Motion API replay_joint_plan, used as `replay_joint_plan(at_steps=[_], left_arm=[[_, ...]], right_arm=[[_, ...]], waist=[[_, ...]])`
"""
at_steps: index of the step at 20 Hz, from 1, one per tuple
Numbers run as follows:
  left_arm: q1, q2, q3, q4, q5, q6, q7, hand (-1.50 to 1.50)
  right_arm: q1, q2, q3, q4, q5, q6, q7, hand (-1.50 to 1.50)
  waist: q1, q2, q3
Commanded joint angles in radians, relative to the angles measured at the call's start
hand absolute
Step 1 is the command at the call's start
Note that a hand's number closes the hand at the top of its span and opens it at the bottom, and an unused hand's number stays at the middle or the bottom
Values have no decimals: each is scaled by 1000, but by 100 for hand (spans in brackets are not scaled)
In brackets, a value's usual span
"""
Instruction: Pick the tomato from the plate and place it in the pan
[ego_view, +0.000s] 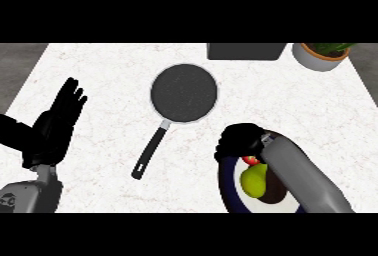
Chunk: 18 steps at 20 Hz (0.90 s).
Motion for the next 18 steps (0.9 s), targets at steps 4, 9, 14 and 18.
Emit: replay_joint_plan(at_steps=[4,9,14,18], left_arm=[[-8,-5,12,11,1,11,-3,0],[1,-6,9,18,-4,11,-4,0],[-10,-10,-7,25,-4,1,3,0],[-33,-19,-38,19,-9,-13,8,0]], right_arm=[[-18,241,-258,88,-84,166,527,150],[-45,246,-387,61,-119,96,807,150],[-182,247,-433,-12,-76,-20,1139,150],[-312,248,-419,-58,-15,-86,1402,150]], waist=[[-24,5,0],[-30,-3,1],[23,-16,-3],[76,-16,-4]])
